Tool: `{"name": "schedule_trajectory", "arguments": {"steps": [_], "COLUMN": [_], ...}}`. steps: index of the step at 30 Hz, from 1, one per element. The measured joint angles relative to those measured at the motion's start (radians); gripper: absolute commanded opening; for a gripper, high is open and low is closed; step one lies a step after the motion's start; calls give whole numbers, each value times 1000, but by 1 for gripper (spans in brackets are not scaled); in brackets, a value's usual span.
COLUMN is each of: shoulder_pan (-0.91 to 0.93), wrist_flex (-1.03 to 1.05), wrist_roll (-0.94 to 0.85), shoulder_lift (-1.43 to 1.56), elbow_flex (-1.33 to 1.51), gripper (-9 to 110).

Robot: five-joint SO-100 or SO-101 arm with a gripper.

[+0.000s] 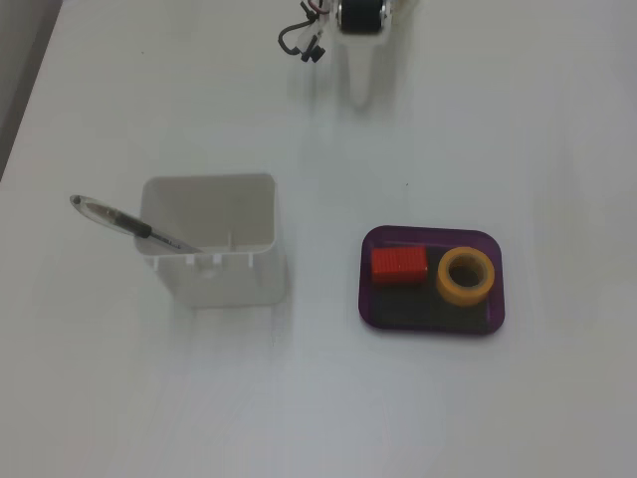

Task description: Remove the cube from the box.

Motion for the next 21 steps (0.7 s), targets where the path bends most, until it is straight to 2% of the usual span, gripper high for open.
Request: {"name": "schedule_trajectory", "arguments": {"steps": [7, 15, 21], "shoulder_pan": [-60, -55, -67], "wrist_flex": [-14, -18, -28], "wrist_roll": [92, 92, 92], "shoulder_lift": [-6, -6, -91], "elbow_flex": [-150, -181, -330], "gripper": [0, 0, 0]}}
